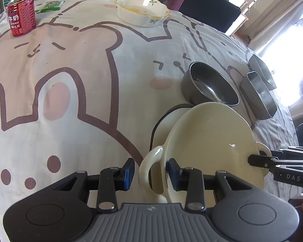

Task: Organize plates and bowls
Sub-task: 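Lower the cream bowl onto the white plate and open both tools, then move both tools to the yellow-rimmed lemon-print bowl, then close both tools on the lemon bowl's yellow rim, then lift the lemon bowl with both tools and carry it over the cream bowl, then lower the lemon bowl into the cream bowl with both tools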

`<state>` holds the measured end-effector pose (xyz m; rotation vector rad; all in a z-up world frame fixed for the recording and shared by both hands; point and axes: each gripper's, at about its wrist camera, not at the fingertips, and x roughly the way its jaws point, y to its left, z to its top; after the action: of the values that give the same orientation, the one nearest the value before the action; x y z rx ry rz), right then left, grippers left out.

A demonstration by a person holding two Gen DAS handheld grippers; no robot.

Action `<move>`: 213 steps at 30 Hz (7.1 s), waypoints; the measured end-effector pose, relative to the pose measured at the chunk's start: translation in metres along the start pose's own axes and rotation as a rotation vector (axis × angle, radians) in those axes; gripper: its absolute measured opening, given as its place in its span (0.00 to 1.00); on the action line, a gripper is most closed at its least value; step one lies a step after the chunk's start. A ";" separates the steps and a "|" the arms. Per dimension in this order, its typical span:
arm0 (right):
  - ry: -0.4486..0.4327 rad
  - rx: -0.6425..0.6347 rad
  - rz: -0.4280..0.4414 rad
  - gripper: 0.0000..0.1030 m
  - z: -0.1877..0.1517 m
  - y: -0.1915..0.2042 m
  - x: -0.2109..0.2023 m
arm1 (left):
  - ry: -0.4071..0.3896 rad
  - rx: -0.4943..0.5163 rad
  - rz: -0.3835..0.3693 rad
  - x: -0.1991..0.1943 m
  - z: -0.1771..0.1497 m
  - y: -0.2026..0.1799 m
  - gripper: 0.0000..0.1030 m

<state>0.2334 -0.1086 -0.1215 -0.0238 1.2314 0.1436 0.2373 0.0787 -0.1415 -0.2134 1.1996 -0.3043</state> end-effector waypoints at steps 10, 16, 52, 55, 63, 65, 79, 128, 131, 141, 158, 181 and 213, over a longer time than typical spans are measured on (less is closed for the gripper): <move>0.001 0.033 0.023 0.41 0.001 -0.009 0.002 | -0.003 0.030 0.021 -0.001 -0.001 -0.004 0.38; 0.008 0.072 0.056 0.42 0.000 -0.015 0.003 | -0.005 0.049 0.045 -0.003 -0.002 -0.008 0.39; -0.271 0.077 0.123 1.00 0.009 -0.039 -0.055 | -0.283 0.150 0.086 -0.076 0.009 -0.036 1.00; -0.338 0.079 0.144 1.00 0.032 -0.043 -0.066 | -0.313 0.185 0.127 -0.079 0.031 -0.035 1.00; -0.474 0.027 0.153 1.00 0.123 -0.054 -0.047 | -0.447 0.165 0.186 -0.070 0.111 -0.005 0.99; -0.480 0.007 0.152 1.00 0.149 -0.056 -0.033 | -0.465 0.159 0.187 -0.059 0.132 0.006 0.94; -0.357 -0.052 0.291 0.50 0.288 -0.036 0.083 | -0.465 0.024 0.108 0.052 0.239 0.060 0.53; -0.510 -0.017 0.199 0.06 0.186 -0.016 -0.076 | -0.529 0.060 0.040 -0.088 0.147 -0.059 0.04; -0.524 0.003 0.214 0.06 0.153 -0.020 -0.095 | -0.538 0.086 0.041 -0.107 0.119 -0.070 0.04; -0.497 0.071 0.246 0.06 0.059 -0.018 -0.113 | -0.498 0.135 0.028 -0.120 0.034 -0.077 0.04; -0.281 0.104 0.203 0.06 -0.002 -0.007 -0.063 | -0.298 0.071 0.008 -0.060 -0.023 -0.054 0.04; -0.135 0.055 0.157 0.07 -0.011 0.000 -0.039 | -0.158 0.088 0.037 -0.037 -0.029 -0.052 0.05; -0.066 -0.041 0.088 0.10 -0.006 0.015 -0.019 | -0.072 0.148 0.117 -0.009 -0.022 -0.055 0.09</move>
<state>0.2200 -0.0966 -0.1052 -0.0004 1.1635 0.2442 0.2073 0.0300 -0.1238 -0.0251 1.1080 -0.2800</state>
